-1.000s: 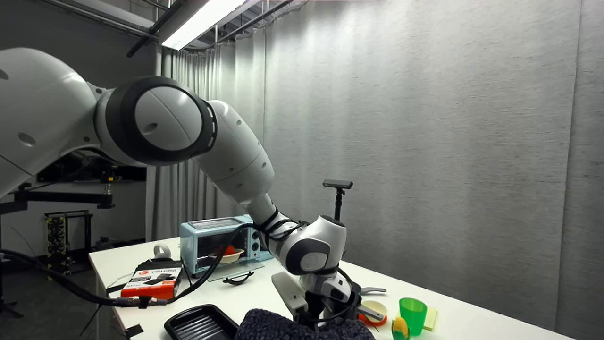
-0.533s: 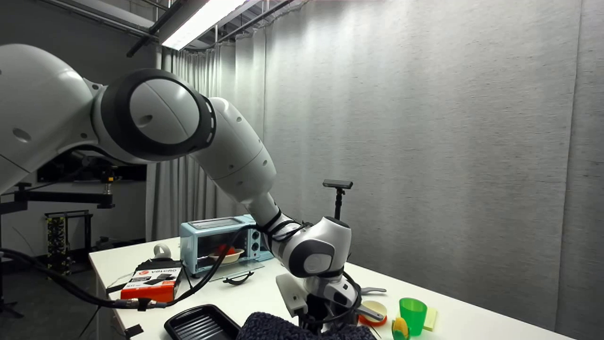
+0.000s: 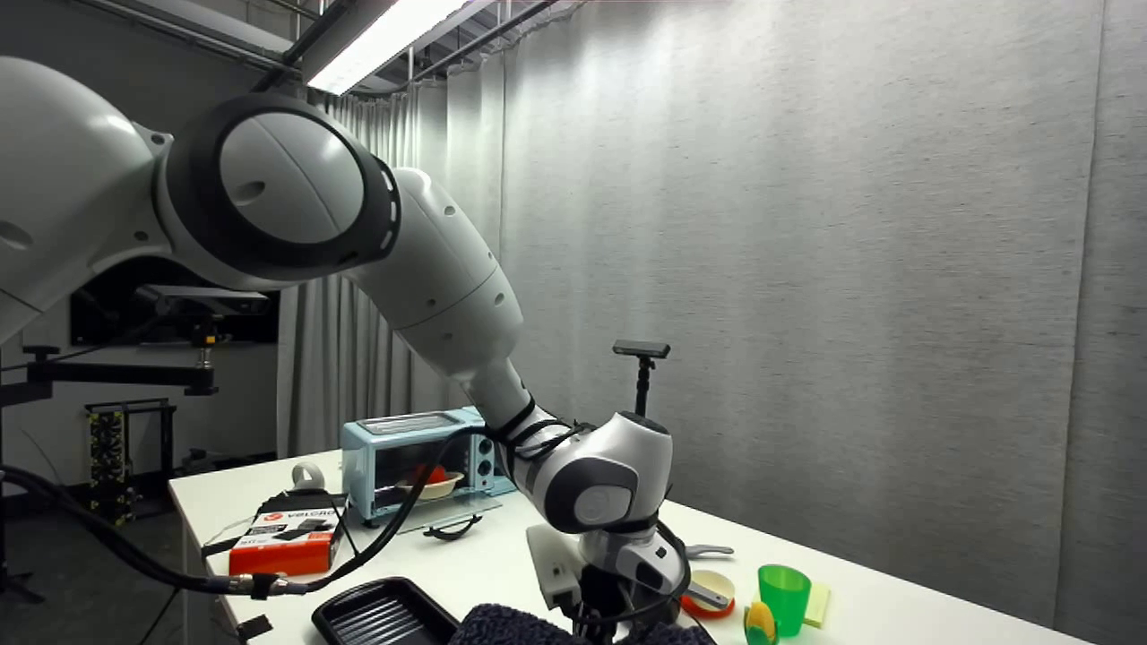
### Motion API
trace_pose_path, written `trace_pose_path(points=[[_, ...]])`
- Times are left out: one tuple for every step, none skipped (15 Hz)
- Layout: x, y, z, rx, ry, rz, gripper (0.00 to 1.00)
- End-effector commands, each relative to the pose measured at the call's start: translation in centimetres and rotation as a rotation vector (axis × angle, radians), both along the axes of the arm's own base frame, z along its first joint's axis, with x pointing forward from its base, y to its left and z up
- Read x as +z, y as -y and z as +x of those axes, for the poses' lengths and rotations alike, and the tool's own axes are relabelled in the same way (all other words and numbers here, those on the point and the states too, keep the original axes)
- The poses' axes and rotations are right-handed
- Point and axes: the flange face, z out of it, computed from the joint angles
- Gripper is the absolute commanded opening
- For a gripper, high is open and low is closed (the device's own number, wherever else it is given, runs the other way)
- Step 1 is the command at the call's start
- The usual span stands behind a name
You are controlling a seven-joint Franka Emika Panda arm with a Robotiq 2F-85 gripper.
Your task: Move the blanket to the right
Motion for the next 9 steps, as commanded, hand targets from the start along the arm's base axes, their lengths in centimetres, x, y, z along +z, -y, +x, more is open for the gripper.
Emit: trace_pose_path(points=[[1.9, 0.0, -0.5, 0.073, 0.049, 0.001, 0.00], [3.2, -0.3, -0.3, 0.108, 0.058, -0.005, 0.00], [4.5, -0.7, -0.2, 0.146, 0.075, -0.006, 0.00], [5.9, -1.1, 0.0, 0.193, 0.078, 0.008, 0.00], [7.0, -1.4, 0.1, 0.238, 0.083, 0.024, 0.00], [8.3, -1.9, 0.2, 0.292, 0.080, 0.040, 0.00], [9.4, -2.2, 0.3, 0.331, 0.078, 0.045, 0.00], [10.8, -2.6, 0.3, 0.375, 0.083, 0.051, 0.00], [12.0, -2.9, 0.4, 0.412, 0.087, 0.053, 0.00]])
